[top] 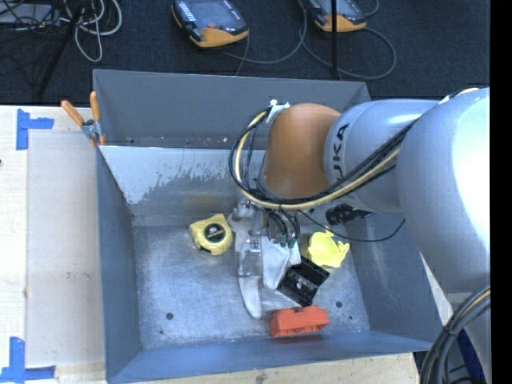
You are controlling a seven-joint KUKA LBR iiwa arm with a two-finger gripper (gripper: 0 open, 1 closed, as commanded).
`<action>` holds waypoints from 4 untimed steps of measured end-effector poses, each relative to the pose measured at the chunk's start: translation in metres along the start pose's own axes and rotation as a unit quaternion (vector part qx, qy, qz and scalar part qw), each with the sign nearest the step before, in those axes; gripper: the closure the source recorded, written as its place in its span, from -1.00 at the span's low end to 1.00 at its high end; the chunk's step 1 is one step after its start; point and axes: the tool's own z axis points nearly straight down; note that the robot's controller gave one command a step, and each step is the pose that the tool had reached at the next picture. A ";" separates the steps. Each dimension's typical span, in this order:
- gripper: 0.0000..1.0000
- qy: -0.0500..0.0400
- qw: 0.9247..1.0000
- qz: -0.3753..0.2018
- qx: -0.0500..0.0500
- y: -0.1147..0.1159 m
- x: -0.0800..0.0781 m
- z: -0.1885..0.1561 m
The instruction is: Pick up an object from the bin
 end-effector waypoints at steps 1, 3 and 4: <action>-1.00 -0.002 0.999 -0.054 0.003 0.011 -0.004 0.002; 1.00 -0.008 0.999 0.045 -0.002 0.041 0.014 0.001; 1.00 0.004 1.000 0.015 0.001 0.037 0.025 -0.042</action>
Offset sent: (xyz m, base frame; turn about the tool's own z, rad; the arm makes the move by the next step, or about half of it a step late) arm -0.0180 0.0416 -0.0072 0.0891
